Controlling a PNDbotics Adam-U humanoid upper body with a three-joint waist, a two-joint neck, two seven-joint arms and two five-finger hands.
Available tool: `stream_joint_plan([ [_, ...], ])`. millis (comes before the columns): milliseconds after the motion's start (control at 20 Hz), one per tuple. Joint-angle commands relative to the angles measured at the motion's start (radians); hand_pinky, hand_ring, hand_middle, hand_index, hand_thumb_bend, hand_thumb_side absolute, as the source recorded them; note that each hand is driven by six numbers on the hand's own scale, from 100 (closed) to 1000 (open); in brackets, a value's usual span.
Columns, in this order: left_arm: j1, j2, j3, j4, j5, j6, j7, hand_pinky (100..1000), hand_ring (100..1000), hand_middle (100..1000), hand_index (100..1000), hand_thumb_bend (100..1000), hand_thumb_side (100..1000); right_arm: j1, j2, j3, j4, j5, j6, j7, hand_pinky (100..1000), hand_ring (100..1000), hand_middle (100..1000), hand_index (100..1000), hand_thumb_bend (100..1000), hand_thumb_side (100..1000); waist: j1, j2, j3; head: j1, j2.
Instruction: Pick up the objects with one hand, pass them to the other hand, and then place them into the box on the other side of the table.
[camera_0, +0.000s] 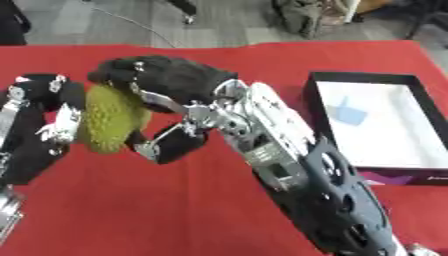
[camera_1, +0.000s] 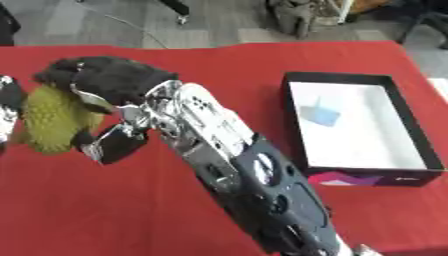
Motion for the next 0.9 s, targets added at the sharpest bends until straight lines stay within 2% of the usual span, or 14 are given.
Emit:
stream_joint_plan([
  [50, -0.018, -0.002, -0.002, -0.024, 0.016, -0.003, -0.006, 476, 386, 309, 374, 100, 596, -0.022, 0.02, -0.002, -0.002, -0.038, 0.029, -0.027, 978, 1000, 688, 830, 100, 100, 0.006, -0.012, 0.002, -0.004, -0.005],
  [250, -0.02, -0.012, -0.004, -0.016, 0.037, -0.001, -0.002, 476, 386, 309, 373, 100, 591, -0.023, 0.031, -0.004, 0.008, -0.129, 0.09, -0.073, 940, 1000, 567, 703, 100, 100, 0.007, -0.011, 0.002, -0.006, -0.003],
  [400, -0.018, -0.019, -0.005, -0.007, 0.055, 0.0, 0.0, 476, 385, 308, 372, 100, 587, -0.021, 0.036, -0.009, 0.012, -0.229, 0.143, -0.121, 897, 953, 549, 666, 100, 100, 0.006, -0.01, 0.001, -0.007, -0.003],
  [550, -0.015, -0.02, -0.005, 0.001, 0.059, 0.001, 0.001, 477, 387, 311, 378, 100, 581, -0.019, 0.033, -0.006, 0.017, -0.284, 0.19, -0.166, 885, 945, 531, 602, 100, 118, 0.005, -0.009, 0.002, -0.006, -0.003],
  [750, -0.007, -0.012, 0.009, 0.01, 0.037, 0.024, 0.025, 487, 409, 338, 436, 100, 551, -0.015, 0.024, -0.008, 0.012, -0.332, 0.224, -0.197, 882, 943, 523, 563, 100, 139, 0.004, -0.009, 0.001, -0.002, -0.005],
  [900, 0.006, 0.007, 0.027, 0.013, -0.003, 0.054, 0.07, 547, 492, 451, 572, 100, 476, -0.01, 0.01, -0.022, -0.008, -0.357, 0.237, -0.208, 881, 938, 523, 561, 100, 135, 0.005, -0.01, -0.002, 0.001, -0.006],
])
